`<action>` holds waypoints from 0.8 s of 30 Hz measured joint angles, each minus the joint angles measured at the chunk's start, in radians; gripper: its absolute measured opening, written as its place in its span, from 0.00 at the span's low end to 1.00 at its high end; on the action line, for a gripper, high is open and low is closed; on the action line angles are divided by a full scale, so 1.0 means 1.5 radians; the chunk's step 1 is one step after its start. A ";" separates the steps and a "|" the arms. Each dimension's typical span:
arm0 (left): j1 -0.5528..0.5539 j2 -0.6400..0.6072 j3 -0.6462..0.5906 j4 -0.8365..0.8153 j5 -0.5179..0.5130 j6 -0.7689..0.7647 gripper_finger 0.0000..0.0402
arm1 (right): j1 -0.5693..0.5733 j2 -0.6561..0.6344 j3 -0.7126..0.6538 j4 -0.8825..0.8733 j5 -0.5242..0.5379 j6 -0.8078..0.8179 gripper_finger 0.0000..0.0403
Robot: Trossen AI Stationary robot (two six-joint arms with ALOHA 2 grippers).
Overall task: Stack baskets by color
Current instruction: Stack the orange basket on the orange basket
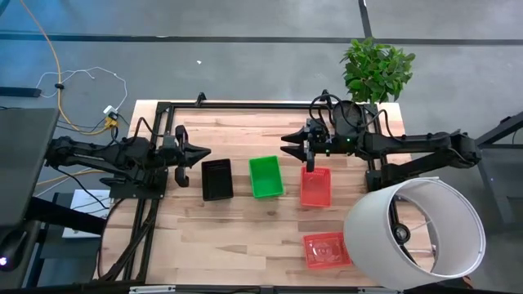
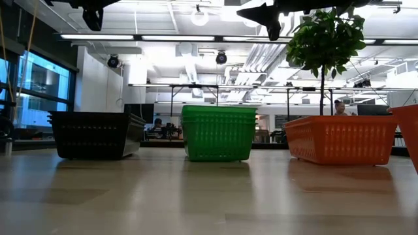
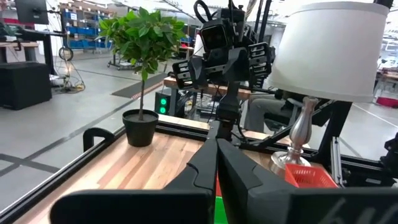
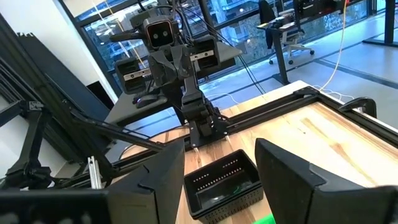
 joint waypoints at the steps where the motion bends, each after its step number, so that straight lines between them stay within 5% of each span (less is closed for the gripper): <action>1: 0.000 0.000 0.000 0.000 0.000 0.000 0.00 | 0.000 0.000 0.000 0.000 0.001 0.001 0.46; 16: 0.000 -0.002 0.000 0.000 0.016 0.007 0.00 | 0.000 0.000 0.000 -0.023 -0.001 0.058 0.46; 24: 0.000 -0.002 0.000 0.000 0.031 0.000 0.00 | 0.031 0.000 0.000 -0.290 -0.163 0.254 0.46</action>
